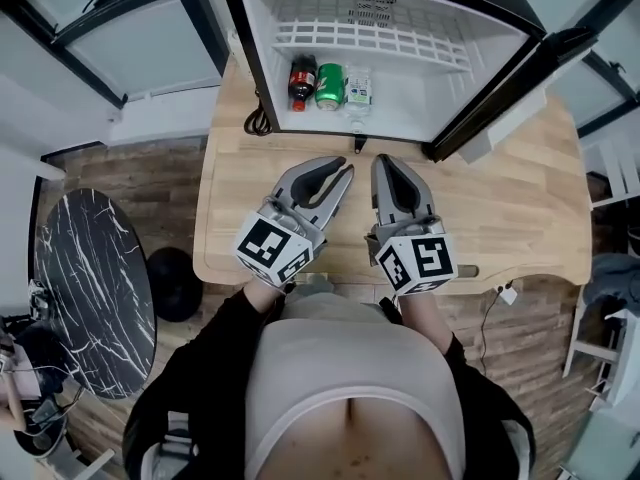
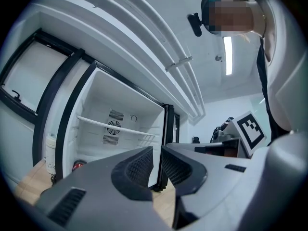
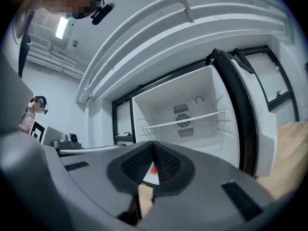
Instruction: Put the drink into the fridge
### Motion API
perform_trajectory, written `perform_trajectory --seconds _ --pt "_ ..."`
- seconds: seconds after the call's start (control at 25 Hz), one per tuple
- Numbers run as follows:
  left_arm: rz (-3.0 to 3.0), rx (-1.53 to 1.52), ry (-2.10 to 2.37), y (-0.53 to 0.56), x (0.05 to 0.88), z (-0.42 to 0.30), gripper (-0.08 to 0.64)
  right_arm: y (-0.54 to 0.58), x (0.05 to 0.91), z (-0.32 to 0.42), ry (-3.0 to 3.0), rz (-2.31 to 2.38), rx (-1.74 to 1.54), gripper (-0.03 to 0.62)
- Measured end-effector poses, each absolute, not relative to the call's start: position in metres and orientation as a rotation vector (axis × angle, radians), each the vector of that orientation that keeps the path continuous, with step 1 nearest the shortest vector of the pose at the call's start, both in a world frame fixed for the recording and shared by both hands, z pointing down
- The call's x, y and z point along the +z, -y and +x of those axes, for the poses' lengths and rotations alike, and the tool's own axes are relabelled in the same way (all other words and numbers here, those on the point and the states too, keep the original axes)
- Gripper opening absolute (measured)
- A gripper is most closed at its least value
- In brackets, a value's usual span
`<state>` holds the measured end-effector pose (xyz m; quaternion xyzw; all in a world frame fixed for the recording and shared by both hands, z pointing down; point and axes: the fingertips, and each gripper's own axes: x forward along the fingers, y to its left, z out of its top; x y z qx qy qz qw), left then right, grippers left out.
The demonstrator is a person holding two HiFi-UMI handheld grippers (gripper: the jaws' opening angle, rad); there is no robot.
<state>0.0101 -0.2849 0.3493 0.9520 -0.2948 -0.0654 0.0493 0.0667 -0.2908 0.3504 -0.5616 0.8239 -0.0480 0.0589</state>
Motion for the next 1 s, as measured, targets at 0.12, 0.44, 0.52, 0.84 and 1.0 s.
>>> perform_trajectory --seconds 0.12,0.44,0.52,0.84,1.0 --pt "2.895 -0.210 0.917 0.264 0.346 0.016 0.057 0.268 0.344 0.071 -2.503 -1.670 -0.142 0.028" --pt "2.877 -0.229 0.961 0.186 0.347 0.032 0.057 0.185 0.337 0.078 -2.549 -1.592 -0.112 0.028" --pt "2.878 -0.232 0.969 0.167 0.346 0.036 0.057 0.165 0.336 0.082 -2.549 -1.586 -0.109 0.028" --pt "2.865 -0.241 1.008 0.085 0.346 0.041 0.057 0.084 0.336 0.091 -2.559 -1.576 -0.131 0.028" --pt "2.846 -0.249 1.038 0.051 0.347 0.041 0.057 0.049 0.338 0.091 -2.599 -1.581 -0.079 0.028"
